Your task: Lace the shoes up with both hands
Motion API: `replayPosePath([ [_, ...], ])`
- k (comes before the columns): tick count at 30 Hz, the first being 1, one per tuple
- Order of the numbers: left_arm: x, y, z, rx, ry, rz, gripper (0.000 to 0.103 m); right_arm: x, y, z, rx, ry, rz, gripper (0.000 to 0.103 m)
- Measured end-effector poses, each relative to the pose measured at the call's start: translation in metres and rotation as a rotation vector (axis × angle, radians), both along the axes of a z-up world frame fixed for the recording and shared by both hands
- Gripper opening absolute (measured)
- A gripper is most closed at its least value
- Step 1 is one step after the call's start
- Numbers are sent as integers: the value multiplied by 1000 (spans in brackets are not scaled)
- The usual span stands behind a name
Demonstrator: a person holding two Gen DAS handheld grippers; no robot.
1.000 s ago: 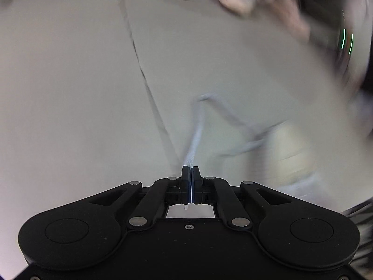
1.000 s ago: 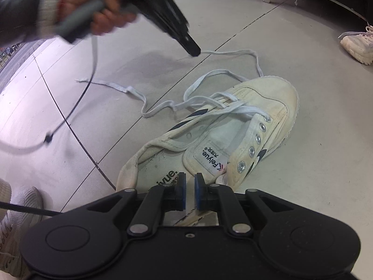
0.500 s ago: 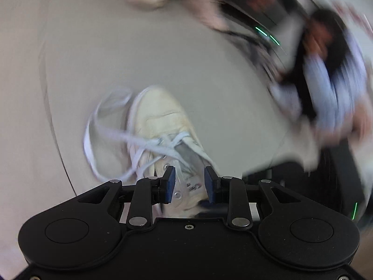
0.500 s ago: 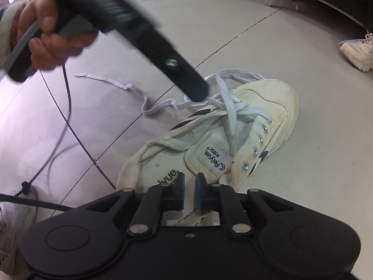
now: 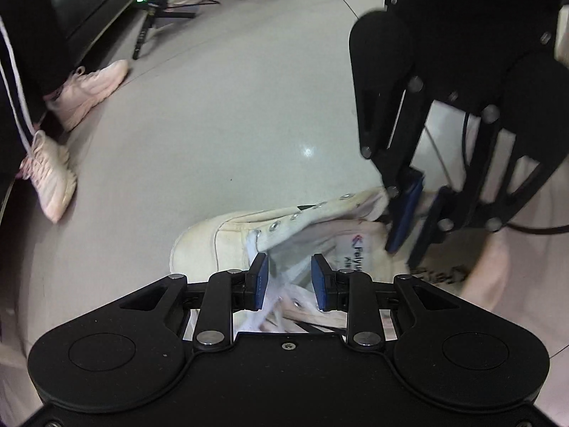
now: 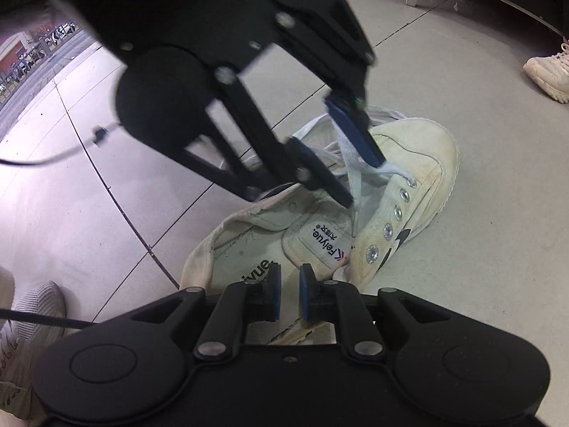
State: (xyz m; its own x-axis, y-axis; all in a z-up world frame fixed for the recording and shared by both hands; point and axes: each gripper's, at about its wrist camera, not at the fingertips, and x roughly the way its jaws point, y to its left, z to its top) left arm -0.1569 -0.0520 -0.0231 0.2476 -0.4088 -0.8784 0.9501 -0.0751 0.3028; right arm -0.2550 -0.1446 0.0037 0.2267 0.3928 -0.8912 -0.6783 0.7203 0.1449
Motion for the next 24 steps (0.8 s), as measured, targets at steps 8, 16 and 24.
replayPosePath([
  [8,-1,8,-6,-10,6,4,2,1,1,1,-7,6,-19,10],
  [16,13,68,31,-336,201,407,1,7,5,32,-61,12,-55,10],
  [24,20,86,8,-526,433,716,1,25,0,62,-257,-167,-122,10],
])
